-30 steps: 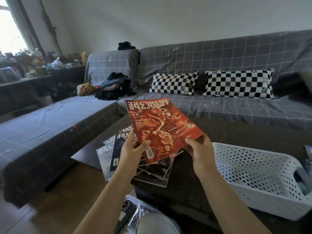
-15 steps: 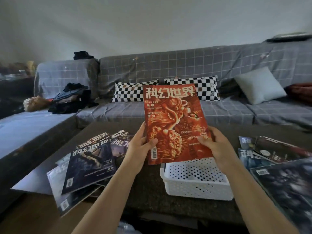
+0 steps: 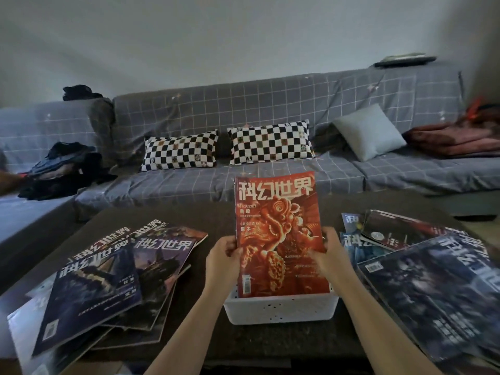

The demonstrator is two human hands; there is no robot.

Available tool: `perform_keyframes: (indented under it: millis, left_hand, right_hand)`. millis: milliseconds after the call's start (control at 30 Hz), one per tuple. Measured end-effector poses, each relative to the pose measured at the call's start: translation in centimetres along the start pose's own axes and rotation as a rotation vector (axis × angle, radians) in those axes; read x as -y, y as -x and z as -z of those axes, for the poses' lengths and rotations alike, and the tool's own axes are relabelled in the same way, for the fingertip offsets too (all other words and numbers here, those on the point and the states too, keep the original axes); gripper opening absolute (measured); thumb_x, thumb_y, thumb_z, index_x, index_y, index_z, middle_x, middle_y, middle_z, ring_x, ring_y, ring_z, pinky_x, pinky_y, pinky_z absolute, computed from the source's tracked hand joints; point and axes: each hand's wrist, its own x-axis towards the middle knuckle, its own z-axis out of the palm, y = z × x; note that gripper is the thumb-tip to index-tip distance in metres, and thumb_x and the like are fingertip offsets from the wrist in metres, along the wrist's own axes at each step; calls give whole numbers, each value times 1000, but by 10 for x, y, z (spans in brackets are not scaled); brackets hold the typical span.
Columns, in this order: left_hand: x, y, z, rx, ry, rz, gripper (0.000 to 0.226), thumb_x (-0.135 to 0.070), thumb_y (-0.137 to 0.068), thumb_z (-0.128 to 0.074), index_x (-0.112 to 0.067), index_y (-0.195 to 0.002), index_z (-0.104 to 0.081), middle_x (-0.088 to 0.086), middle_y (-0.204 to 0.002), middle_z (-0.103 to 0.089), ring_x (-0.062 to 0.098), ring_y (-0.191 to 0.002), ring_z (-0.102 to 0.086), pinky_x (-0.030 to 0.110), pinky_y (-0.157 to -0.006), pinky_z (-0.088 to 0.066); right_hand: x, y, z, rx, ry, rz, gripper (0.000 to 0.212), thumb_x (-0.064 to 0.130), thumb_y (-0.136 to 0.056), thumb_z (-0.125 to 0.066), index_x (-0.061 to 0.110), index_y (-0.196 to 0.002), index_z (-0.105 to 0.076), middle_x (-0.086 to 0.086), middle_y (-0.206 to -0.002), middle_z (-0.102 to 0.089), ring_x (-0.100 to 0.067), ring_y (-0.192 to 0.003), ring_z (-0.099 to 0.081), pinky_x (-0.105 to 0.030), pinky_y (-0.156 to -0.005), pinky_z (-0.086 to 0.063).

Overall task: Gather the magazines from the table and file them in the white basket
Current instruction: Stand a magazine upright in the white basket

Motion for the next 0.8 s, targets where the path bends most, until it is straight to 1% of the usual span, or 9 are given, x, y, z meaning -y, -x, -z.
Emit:
perform_keyframes:
  millis: [67,133,333,467,533,600,633,733,800]
  left_hand:
    - [6,0,-2,-12,-82,-13,12,-19,-92,-61,-27,-100,-58,-14,-87,-64,-3,-76,-61,11,-55,-40]
    - [9,-3,-3,-22,-116,-20,13,-19,-90,-63,-29,-97,-58,-15,-86,-63,-3,-76,-59,12,-56,-38]
    - [4,-30,-9,-22,-109,-7,12,-17,-90,-63,-25,-99,-60,-12,-90,-64,-1,-78,-58,15,-58,-38]
    - [6,-46,-15,-15,-90,1,14,-17,-89,-65,-28,-97,-61,-11,-93,-65,4,-86,-61,17,-62,-43]
    - [8,-53,-18,1,-123,15,14,-20,-89,-64,-31,-96,-60,-12,-93,-65,8,-91,-62,30,-78,-52]
    - [10,-59,-20,8,-169,24,16,-21,-89,-64,-35,-90,-57,-15,-89,-63,10,-94,-60,43,-96,-46]
    - [10,-62,-21,13,-188,32,17,-22,-88,-64,-36,-86,-55,-15,-87,-62,10,-95,-60,43,-100,-41]
    - [7,-65,-24,8,-332,23,12,-30,-86,-64,-33,-85,-53,-13,-91,-61,16,-104,-54,34,-94,-25]
    - [11,-65,-25,-13,-434,15,17,-37,-85,-64,-26,-97,-58,-3,-112,-56,22,-116,-44,38,-94,-27]
  right_hand:
    - [-8,-1,-4,5,84,43,33,12,-89,-56,33,-110,-40,5,-89,-65,-15,-74,-66,-38,-68,-57]
    - [-12,-5,-7,3,147,79,32,14,-90,-55,36,-107,-39,8,-86,-65,-11,-71,-66,-31,-62,-55]
    - [-10,-28,-13,-9,200,101,31,13,-89,-57,35,-99,-38,6,-78,-65,-9,-63,-65,-20,-50,-50]
    - [-12,-45,-14,-27,270,160,22,19,-90,-57,32,-97,-41,11,-73,-60,-2,-59,-59,-12,-44,-40]
    - [-14,-54,-14,-42,298,178,16,23,-91,-57,32,-99,-45,14,-76,-58,1,-62,-57,-10,-46,-38]
    - [-15,-62,-15,-53,315,192,19,23,-92,-56,27,-109,-49,18,-79,-56,2,-65,-56,-10,-49,-38]
    - [-15,-65,-16,-59,322,195,26,22,-91,-57,25,-116,-48,20,-79,-54,3,-65,-56,-11,-50,-39]
    - [-15,-70,-15,-82,394,199,40,29,-88,-62,23,-123,-46,13,-82,-59,-3,-71,-58,-22,-60,-49]
    - [-17,-74,-12,-164,572,207,40,40,-84,-64,22,-117,-52,4,-90,-65,-16,-91,-58,-35,-82,-46]
